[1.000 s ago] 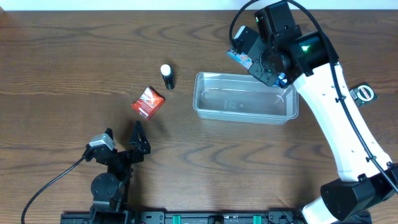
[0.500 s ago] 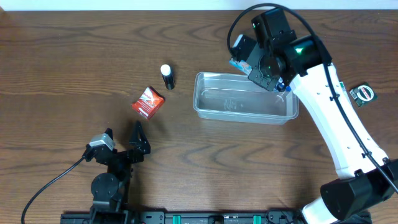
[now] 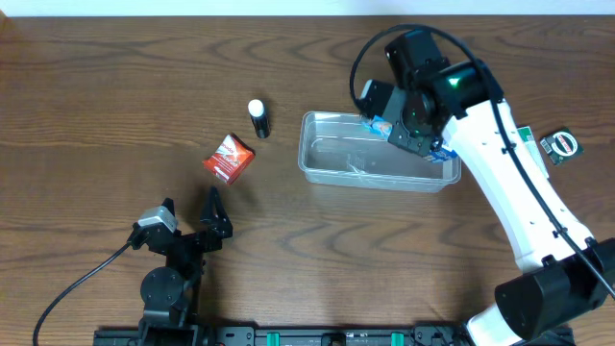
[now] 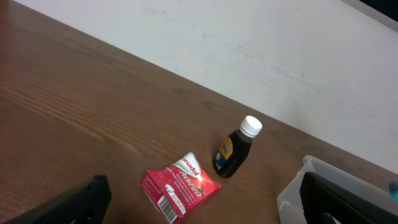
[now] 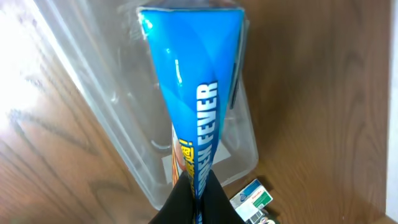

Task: Pack container
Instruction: 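Lift the Kool Fever box and carry it over the container, then lower the Kool Fever box into the container and release it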

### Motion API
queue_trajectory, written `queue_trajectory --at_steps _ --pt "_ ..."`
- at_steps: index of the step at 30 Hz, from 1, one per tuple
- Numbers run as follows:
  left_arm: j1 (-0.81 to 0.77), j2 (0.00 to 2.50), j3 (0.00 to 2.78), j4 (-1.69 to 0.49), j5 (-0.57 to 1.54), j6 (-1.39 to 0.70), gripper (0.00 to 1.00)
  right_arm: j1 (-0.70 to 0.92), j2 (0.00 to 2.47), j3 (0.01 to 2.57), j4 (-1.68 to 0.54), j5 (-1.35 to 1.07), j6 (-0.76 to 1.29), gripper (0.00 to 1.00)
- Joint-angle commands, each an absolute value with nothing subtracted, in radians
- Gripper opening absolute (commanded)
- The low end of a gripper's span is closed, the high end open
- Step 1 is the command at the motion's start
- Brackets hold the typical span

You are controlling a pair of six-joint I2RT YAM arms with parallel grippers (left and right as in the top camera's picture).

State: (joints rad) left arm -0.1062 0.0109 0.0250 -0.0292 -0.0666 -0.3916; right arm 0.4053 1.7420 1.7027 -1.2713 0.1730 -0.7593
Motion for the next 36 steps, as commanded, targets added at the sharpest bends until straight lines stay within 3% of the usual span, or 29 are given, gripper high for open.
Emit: queue_trajectory --at_steps 1,36 --pt "-0.101 0.004 0.004 -0.065 -0.094 -0.376 0.98 0.404 1.741 1.643 -1.272 0.176 -0.870 0.05" --pt "-0.101 0.004 0.004 -0.065 -0.094 -0.376 0.98 0.326 1.742 1.474 -1.213 0.085 -0.974 0.04"
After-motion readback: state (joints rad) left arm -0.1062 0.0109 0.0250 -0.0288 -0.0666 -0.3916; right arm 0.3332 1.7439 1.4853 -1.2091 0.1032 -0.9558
